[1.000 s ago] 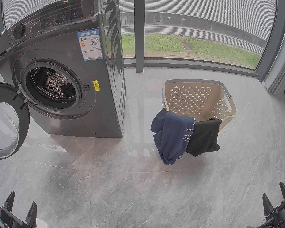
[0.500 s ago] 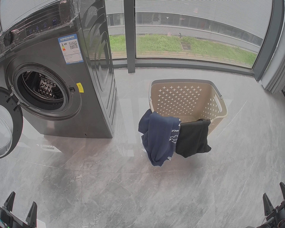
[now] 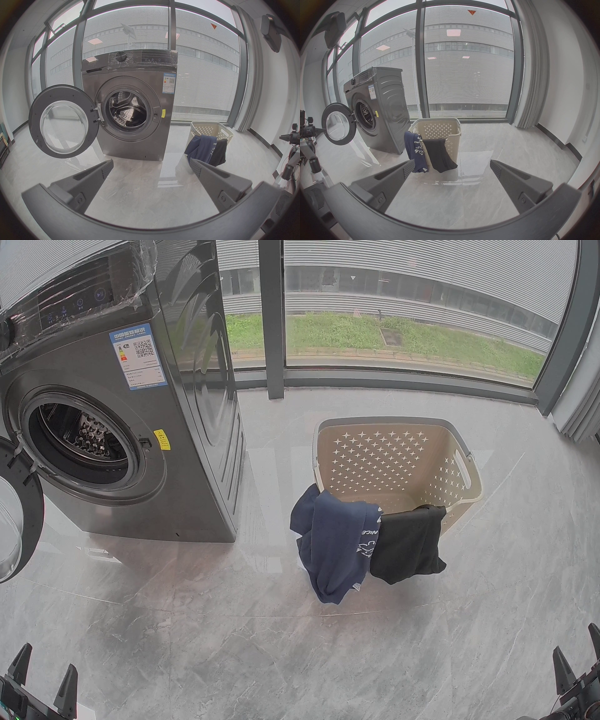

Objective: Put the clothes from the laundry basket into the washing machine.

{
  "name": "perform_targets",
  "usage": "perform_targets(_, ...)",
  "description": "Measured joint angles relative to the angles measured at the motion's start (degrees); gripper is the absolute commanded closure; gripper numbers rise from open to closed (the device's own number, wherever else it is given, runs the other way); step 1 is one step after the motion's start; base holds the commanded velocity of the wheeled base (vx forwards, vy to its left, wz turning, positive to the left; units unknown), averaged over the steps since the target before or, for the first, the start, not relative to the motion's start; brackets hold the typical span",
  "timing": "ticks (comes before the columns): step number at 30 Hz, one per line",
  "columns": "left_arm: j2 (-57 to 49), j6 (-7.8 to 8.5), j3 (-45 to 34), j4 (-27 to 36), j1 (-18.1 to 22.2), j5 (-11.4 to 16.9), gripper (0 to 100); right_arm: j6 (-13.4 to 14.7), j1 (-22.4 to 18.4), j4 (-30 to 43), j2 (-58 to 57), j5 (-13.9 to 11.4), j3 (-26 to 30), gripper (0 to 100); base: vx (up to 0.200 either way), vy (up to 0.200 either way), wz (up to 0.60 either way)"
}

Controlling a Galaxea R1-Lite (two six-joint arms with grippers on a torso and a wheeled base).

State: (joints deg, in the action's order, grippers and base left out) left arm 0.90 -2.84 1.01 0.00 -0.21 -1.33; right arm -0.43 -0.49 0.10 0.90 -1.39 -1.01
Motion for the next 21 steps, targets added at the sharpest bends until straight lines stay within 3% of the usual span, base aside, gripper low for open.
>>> perform_targets(5, 0.00, -0.02, 0.00, 0.00, 0.02, 0.02, 0, -0.01, 0.00, 0.00, 0.00, 0.05, 0.00, 0, 0.000, -0.200, 0.00)
perform_targets(21, 0.02, -0.17, 0.00, 0.00, 0.05, 0.02, 0, 1.46, -0.11, -1.88, 0.02, -0.13, -0.02, 0, 0.000, 0.000, 0.00)
